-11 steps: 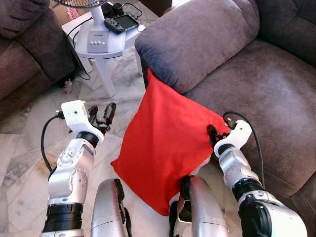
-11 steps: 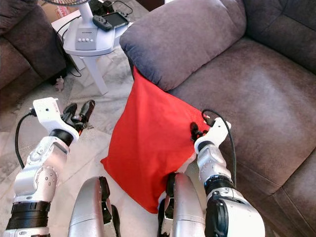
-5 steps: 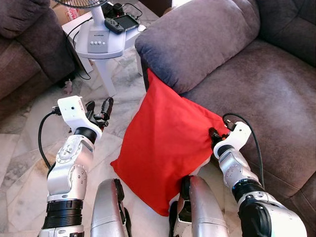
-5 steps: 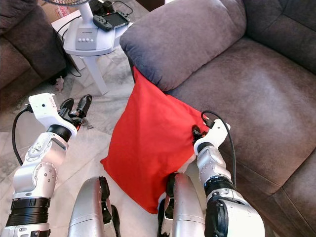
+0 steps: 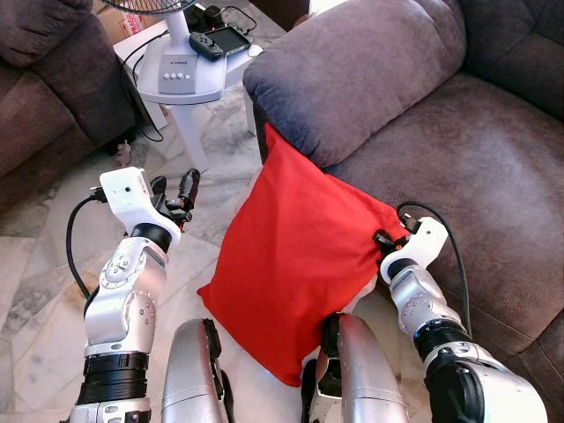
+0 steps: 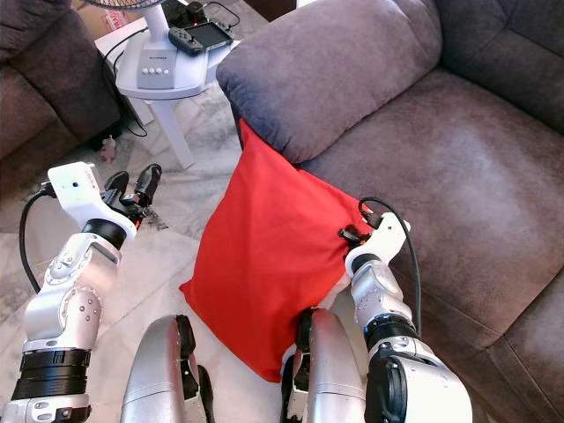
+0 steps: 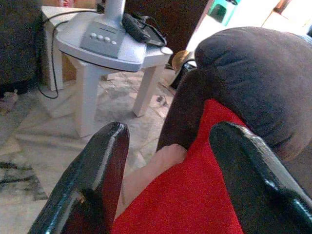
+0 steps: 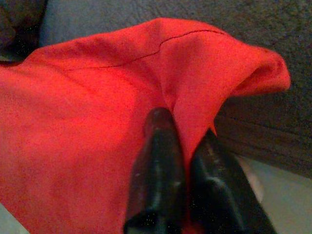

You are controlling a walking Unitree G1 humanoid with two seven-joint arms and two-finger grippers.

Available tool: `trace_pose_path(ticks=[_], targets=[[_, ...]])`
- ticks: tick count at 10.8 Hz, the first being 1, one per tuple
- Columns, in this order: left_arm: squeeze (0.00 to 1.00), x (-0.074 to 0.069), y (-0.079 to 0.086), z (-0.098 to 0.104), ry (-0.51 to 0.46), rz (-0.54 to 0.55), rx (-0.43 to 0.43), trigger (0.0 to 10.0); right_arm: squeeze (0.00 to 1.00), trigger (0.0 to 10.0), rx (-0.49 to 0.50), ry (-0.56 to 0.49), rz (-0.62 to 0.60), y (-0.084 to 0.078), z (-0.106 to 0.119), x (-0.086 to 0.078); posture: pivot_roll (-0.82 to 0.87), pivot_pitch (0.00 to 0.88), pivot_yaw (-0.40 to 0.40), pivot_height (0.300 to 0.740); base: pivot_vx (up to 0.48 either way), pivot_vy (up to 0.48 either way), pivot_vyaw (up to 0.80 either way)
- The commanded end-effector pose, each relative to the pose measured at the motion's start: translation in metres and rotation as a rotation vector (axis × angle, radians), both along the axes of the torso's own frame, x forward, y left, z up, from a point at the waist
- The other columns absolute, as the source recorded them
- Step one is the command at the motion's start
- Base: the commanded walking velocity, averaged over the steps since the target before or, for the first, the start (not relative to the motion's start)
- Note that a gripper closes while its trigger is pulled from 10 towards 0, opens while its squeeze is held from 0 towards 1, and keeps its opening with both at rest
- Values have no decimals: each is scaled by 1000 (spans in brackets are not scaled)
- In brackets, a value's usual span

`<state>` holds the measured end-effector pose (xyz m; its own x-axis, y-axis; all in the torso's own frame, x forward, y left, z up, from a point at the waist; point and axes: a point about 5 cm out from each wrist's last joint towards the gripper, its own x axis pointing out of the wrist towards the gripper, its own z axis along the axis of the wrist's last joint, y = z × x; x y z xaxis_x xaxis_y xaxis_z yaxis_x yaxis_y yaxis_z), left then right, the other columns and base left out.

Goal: Move the pillow to the sofa from floor

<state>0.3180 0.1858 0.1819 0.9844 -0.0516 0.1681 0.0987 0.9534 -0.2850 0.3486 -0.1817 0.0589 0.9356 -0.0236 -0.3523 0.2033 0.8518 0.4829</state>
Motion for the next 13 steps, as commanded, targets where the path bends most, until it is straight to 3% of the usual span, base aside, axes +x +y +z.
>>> trace_pose_path(ticks=[1,4,5,7,9,10,13], targets=[[0,0,10,-4,19,41,15,10000,0,0,4,31,13,3,-8,-5,88,231,-52,584,0,0,0],[0,3,16,-6,26,85,7,10000,0,0,-10,-31,65,9,0,0,89,191,-58,584,0,0,0],[0,6,17,-10,36,113,47,10000,0,10000,-43,-111,151,16,11,4,81,166,-57,584,0,0,0],[0,9,24,-15,62,133,52,10000,0,10000,-81,-205,244,17,23,5,56,127,-48,584,0,0,0],[0,13,30,-20,83,151,77,10000,0,10000,-123,-208,279,12,19,0,48,99,-47,584,0,0,0],[1000,16,36,-15,57,165,55,10000,0,10000,-140,-219,328,9,18,-5,48,80,-48,584,0,0,0],[1000,16,44,-16,41,166,-54,10000,0,10000,-74,-308,564,8,18,-30,44,59,-54,584,0,0,0]])
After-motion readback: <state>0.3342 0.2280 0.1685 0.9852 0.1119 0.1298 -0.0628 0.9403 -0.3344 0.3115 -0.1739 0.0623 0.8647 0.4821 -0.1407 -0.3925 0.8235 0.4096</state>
